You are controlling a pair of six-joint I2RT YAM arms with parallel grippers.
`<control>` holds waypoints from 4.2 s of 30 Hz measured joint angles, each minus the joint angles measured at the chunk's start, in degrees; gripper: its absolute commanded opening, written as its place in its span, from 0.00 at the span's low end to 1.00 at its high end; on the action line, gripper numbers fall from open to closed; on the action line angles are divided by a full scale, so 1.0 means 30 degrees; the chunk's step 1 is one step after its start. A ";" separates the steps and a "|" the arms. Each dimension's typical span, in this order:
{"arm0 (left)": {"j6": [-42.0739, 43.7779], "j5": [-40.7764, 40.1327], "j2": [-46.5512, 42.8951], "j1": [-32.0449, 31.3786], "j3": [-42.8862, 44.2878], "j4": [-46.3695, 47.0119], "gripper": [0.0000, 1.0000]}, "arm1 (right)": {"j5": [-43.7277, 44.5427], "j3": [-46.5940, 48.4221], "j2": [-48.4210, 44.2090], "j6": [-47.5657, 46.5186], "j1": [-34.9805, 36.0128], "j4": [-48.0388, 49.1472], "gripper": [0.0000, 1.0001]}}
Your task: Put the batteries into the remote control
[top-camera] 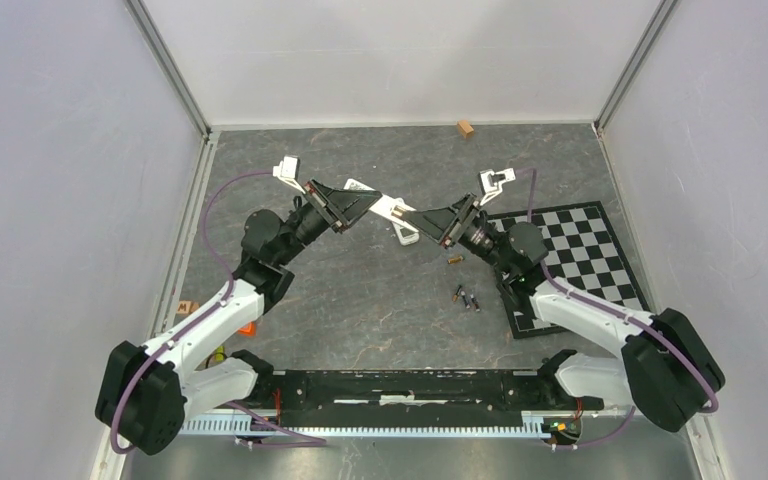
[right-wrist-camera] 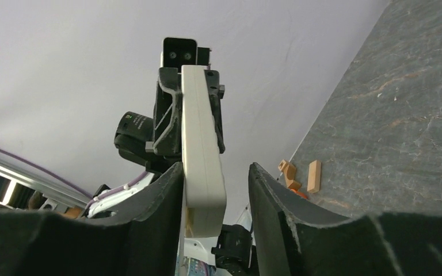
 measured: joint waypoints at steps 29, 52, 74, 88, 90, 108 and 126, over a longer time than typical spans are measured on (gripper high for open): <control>0.5792 -0.2419 0.0262 -0.0124 0.0940 -0.5778 0.02 | -0.0874 0.0146 0.1362 0.1188 -0.0444 -0.4393 0.40; 1.2728 -0.6564 -0.0095 0.0211 0.1880 -1.3602 0.02 | -0.1421 -0.1348 0.3840 -0.3832 0.0452 -0.5275 0.17; 1.3376 -0.1450 -0.0889 0.0874 0.2346 -1.4462 0.02 | 0.2484 0.0095 0.4918 -1.0448 0.1712 -1.2801 0.72; 1.3733 0.7868 -0.0386 0.0816 0.2528 -1.1074 0.02 | -0.3920 0.0466 -0.3016 -1.8214 0.1712 -1.1409 0.96; 1.3726 0.8852 -0.0321 0.0729 0.2528 -1.0644 0.02 | -0.4619 0.0852 -0.2645 -1.8156 0.1712 -1.1511 0.95; 1.0367 1.1548 -0.0313 0.0408 0.2280 -0.5049 0.47 | -0.8852 0.1603 -0.0998 -1.1963 0.2091 -0.7206 0.32; 0.2820 0.7876 0.1639 0.0386 -0.0182 0.3497 0.02 | -0.6317 0.0882 0.0525 -0.6098 0.2091 -0.2033 0.65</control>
